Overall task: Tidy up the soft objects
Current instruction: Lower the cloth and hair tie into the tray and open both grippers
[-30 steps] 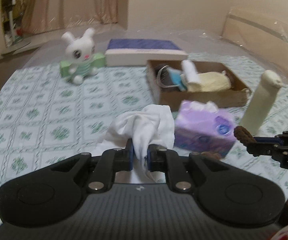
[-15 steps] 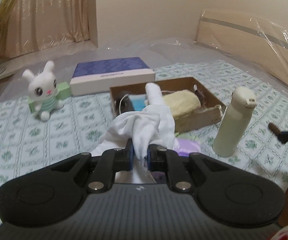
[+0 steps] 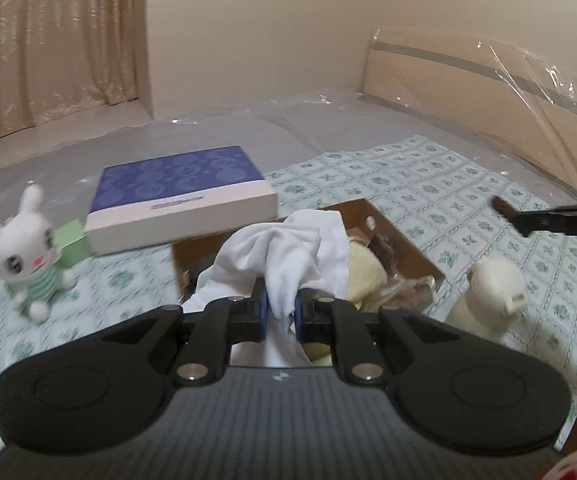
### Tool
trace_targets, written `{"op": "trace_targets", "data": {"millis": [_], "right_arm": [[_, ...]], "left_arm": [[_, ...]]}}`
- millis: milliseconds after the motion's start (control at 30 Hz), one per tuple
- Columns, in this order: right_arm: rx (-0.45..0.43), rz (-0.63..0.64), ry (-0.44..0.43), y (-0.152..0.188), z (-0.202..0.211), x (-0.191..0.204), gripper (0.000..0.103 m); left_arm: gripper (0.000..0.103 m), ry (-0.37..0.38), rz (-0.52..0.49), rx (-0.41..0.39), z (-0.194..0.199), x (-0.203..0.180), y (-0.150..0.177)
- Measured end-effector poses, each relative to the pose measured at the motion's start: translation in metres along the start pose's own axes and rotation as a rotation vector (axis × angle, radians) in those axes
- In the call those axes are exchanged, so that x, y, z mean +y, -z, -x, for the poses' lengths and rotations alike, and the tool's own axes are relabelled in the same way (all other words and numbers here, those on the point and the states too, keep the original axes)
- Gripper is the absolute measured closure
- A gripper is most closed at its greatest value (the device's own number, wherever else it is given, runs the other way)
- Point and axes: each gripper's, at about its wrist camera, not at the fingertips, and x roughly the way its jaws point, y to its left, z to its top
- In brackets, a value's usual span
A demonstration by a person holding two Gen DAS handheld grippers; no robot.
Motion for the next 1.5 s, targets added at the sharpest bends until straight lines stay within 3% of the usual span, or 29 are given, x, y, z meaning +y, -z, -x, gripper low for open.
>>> {"op": "trace_targets", "data": {"millis": [333,667,733,867,1100,1133,1233,1500], "right_arm": [[0.107,0.127,-0.066,-0.039,-0.110,-0.010,0.087],[0.166,0.154,-0.053,-0.042,-0.170,-0.027,0.087],[0.170,0.149,-0.047,-0.042,-0.177,-0.031,0.087],[0.171,0.127,-0.042,-0.040,-0.185,-0.039,0.087],[0.172,0.111,-0.048,-0.039,-0.191,-0.042,0.086],[0.164,0.104,-0.054,-0.039,-0.190,-0.042,0.084],[0.142,0.086,-0.051,-0.042,-0.191,-0.039,0.050],[0.120,0.068,-0.051,-0.045,-0.180,-0.037,0.048]], "left_arm": [[0.091,0.060,-0.084,0.091,-0.113,-0.029,-0.046],[0.089,0.084,-0.077,0.163,-0.201,-0.042,-0.061],[0.081,0.075,-0.077,0.165,-0.210,-0.044,-0.063],[0.070,0.069,-0.094,0.172,-0.216,-0.044,-0.064],[0.069,0.056,-0.083,0.167,-0.204,-0.031,-0.062],[0.069,0.054,-0.079,0.167,-0.201,-0.029,-0.061],[0.069,0.049,-0.084,0.158,-0.190,-0.024,-0.058],[0.068,0.032,-0.049,0.138,-0.156,-0.003,-0.051]]}}
